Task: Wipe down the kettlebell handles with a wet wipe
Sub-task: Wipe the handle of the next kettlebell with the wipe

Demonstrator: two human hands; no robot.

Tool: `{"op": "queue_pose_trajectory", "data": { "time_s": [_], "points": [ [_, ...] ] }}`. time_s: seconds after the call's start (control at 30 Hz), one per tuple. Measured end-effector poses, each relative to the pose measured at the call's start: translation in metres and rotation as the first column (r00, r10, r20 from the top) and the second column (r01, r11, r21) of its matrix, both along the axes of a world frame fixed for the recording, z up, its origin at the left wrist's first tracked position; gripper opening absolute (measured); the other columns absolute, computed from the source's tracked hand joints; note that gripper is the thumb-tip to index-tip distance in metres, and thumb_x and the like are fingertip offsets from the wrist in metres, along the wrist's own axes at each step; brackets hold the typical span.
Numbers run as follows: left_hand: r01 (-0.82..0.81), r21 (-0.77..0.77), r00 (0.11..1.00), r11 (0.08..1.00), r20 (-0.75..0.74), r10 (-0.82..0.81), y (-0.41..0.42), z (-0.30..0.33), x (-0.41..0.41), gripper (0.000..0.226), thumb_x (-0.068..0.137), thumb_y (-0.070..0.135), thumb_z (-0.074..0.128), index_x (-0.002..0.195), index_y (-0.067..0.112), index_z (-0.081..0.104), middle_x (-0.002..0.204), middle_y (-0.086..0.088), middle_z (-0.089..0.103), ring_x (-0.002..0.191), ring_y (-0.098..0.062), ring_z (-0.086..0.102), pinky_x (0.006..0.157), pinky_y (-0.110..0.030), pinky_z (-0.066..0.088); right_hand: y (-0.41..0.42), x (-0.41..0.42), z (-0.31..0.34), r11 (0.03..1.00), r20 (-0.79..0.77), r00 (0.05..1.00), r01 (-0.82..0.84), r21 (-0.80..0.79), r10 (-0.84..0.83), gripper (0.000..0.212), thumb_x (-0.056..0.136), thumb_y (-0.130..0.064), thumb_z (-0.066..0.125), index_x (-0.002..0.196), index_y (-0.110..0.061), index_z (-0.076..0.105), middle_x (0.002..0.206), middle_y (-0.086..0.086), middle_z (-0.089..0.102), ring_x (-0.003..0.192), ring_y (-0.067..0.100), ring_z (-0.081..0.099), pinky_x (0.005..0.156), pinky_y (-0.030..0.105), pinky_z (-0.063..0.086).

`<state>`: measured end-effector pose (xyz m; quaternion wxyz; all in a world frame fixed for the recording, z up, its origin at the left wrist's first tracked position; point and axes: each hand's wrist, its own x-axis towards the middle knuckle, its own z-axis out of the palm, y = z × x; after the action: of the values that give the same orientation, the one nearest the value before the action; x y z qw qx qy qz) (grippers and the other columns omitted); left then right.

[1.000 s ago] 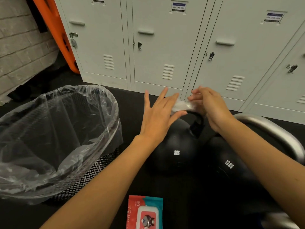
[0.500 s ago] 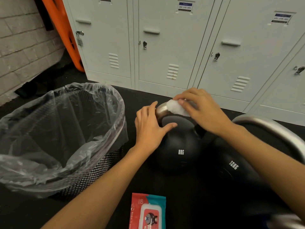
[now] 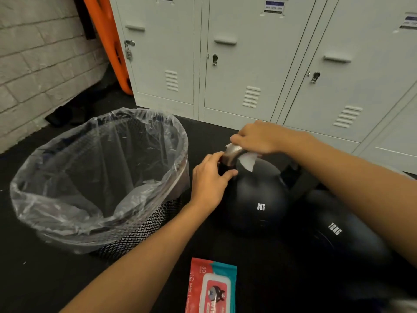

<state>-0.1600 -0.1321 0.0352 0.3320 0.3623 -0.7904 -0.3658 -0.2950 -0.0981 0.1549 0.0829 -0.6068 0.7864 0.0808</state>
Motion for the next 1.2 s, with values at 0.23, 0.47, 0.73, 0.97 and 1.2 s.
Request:
{"op": "queue_pose_trajectory", "data": {
  "time_s": [0.23,0.47,0.73,0.97,1.2],
  "points": [
    [0.025,0.065,0.998,0.998,-0.063,-0.021,0.001,0.002,0.002,0.047,0.077,0.028,0.078,0.12,0.019,0.061,0.11,0.004,0.062,0.103,-0.01,0.058,0.091,-0.026,0.045,0.023,-0.012,0.013,0.999,0.036,0.998,0.045,-0.01,-0.045,0.039,0.107,-0.028,0.021,0.107,-0.009,0.054,0.113,0.017,0.059,0.097,0.029,0.052,0.085,0.034,0.038],
    [0.005,0.064,0.998,0.998,-0.069,-0.001,0.001,-0.006,0.002,0.036,0.077,0.035,0.078,0.105,0.018,0.064,0.096,0.005,0.063,0.09,-0.009,0.058,0.08,-0.031,0.05,0.034,0.009,-0.048,0.807,-0.551,0.764,-0.535,-0.249,0.336,0.041,0.084,-0.025,0.071,0.125,-0.028,0.064,0.115,0.003,0.066,0.113,0.026,0.062,0.112,0.065,0.016],
    [0.028,0.116,0.994,0.993,-0.109,-0.015,0.001,-0.005,0.005,0.042,0.077,0.032,0.078,0.114,0.02,0.064,0.109,0.007,0.061,0.096,-0.002,0.056,0.075,-0.004,0.038,0.075,-0.045,-0.033,0.747,-0.416,0.834,-0.527,-0.405,0.362,0.045,0.1,-0.025,0.05,0.145,-0.026,0.047,0.142,0.003,0.055,0.123,0.023,0.057,0.113,0.048,0.031],
    [0.023,0.116,0.993,0.993,-0.115,-0.01,0.0,-0.006,0.004,0.04,0.076,0.03,0.079,0.11,0.018,0.064,0.106,0.006,0.061,0.093,-0.002,0.057,0.072,-0.002,0.039,0.038,-0.007,-0.03,0.86,-0.217,0.96,-0.257,-0.441,0.175,0.056,0.098,-0.047,0.018,0.119,-0.025,0.065,0.099,0.001,0.069,0.096,0.026,0.065,0.106,0.04,0.032],
    [0.036,0.117,0.993,0.992,-0.12,-0.022,-0.002,-0.008,0.004,0.033,0.076,0.035,0.079,0.102,0.02,0.064,0.099,0.005,0.063,0.091,-0.005,0.06,0.078,-0.022,0.049,0.037,0.002,-0.045,0.81,-0.52,0.788,-0.519,-0.274,0.329,0.045,0.097,-0.037,0.029,0.119,-0.023,0.067,0.109,0.002,0.068,0.104,0.025,0.064,0.109,0.052,0.033]
  ]
}}
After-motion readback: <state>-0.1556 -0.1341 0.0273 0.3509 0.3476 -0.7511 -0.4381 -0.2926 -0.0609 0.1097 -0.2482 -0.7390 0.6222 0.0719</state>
